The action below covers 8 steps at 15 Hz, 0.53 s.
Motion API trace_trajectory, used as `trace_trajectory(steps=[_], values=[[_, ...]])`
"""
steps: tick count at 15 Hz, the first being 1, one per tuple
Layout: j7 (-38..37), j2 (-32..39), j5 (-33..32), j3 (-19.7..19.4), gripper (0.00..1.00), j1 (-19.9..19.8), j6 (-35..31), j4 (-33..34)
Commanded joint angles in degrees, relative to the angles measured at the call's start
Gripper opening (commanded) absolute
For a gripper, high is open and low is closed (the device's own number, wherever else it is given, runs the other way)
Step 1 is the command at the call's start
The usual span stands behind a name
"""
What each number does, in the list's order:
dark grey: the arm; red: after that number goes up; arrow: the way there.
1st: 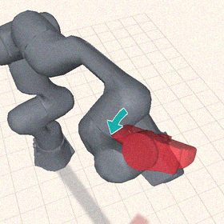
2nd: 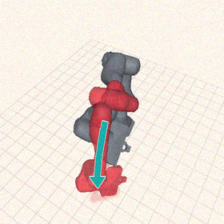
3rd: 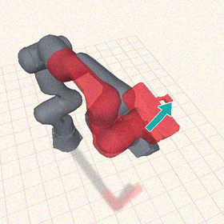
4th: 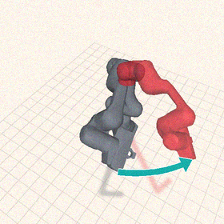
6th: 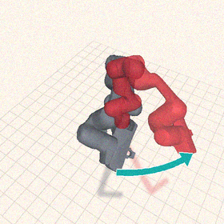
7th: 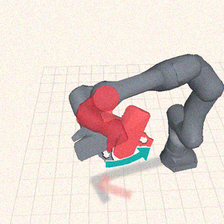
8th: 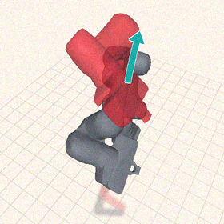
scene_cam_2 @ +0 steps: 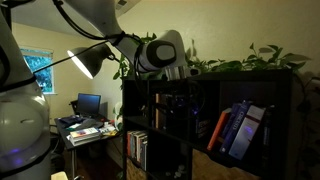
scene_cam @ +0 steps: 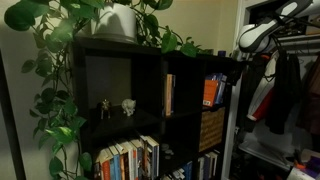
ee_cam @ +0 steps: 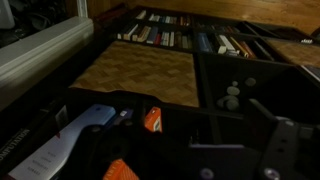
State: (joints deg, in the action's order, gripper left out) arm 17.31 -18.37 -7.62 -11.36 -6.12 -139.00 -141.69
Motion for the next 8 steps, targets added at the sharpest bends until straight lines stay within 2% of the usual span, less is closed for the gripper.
trace_trajectory(steps=[1, 4, 5, 8], values=[[0.9, 5.5, 5.0, -1.8, 1.00, 0.4, -10.4, 1.1], [-0.4, 8.7, 7.5, -1.8, 1.00, -0.3, -16.6, 1.4], [-0.1, 6.8, 6.1, -1.0, 1.00, -0.5, -14.1, 0.2], [-0.3, 8.7, 6.8, -1.1, 1.00, -0.6, -15.8, 0.9]])
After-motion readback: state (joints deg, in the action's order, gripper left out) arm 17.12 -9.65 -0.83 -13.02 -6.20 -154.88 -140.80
